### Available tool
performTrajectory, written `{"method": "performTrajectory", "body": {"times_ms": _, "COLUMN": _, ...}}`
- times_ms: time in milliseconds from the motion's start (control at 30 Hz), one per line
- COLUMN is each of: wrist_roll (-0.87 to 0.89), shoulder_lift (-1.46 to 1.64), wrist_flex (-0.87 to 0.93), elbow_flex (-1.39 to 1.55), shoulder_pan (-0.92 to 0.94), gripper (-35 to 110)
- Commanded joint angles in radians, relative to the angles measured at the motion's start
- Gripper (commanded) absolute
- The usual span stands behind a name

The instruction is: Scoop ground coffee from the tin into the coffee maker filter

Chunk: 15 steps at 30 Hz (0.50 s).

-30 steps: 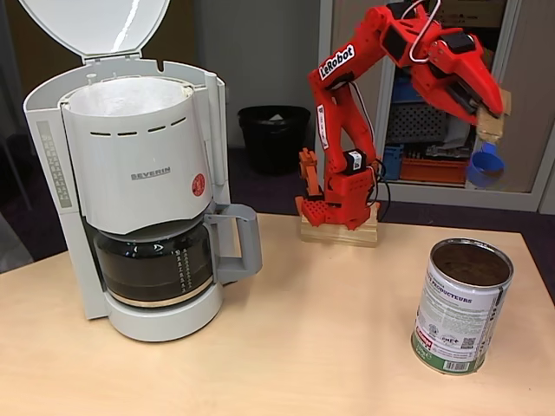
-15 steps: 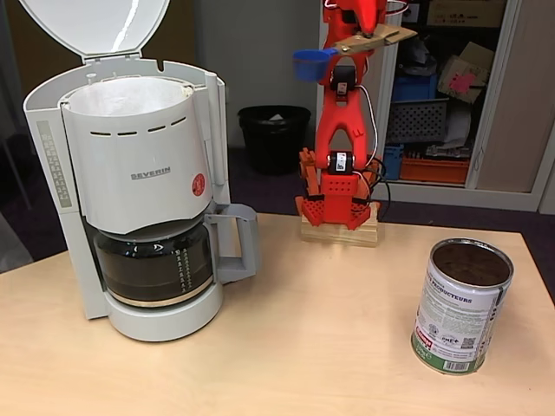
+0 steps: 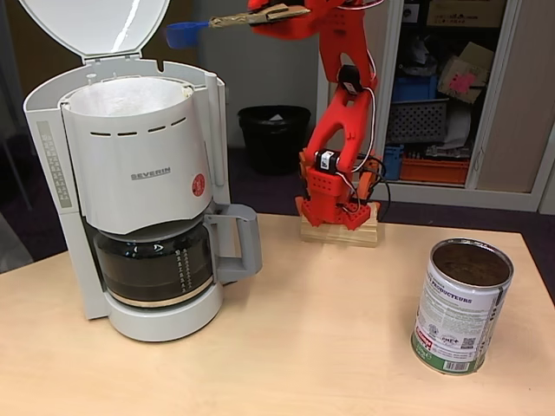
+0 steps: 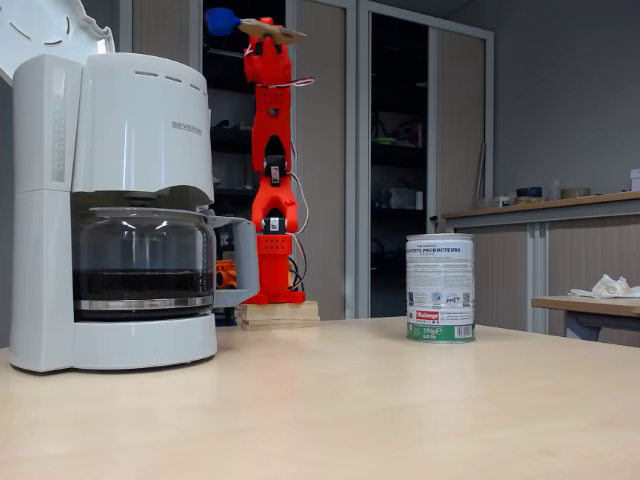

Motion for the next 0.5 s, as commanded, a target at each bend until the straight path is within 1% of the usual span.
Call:
{"method": "performTrajectory", "body": {"times_ms": 0, "wrist_roll": 0.089, "shoulder_lift": -0.006, "wrist_flex": -0.021, "elbow_flex": 0.043, "shoulder_pan": 0.097, "gripper": 0}}
{"method": "performTrajectory", "body": {"times_ms": 67, "wrist_roll": 0.178, "shoulder_lift": -0.025, "wrist_flex": -0.015, "elbow_flex": 0.048, "shoulder_pan": 0.143, "gripper": 0}}
{"method": "performTrajectory", "body": {"times_ms": 300, "wrist_roll": 0.609, "shoulder_lift": -0.112, "wrist_flex": 0.049, "elbow_flex": 0.015, "shoulder_pan": 0.259, "gripper": 0}}
{"method": "performTrajectory", "body": {"times_ms": 367, "wrist_roll": 0.709, "shoulder_lift": -0.143, "wrist_flex": 0.069, "elbow_flex": -0.012, "shoulder_pan": 0.281, "gripper": 0}}
{"method": "performTrajectory", "body": {"times_ms": 467, "wrist_roll": 0.839, "shoulder_lift": -0.218, "wrist_flex": 0.146, "elbow_flex": -0.127, "shoulder_pan": 0.301, "gripper": 0}}
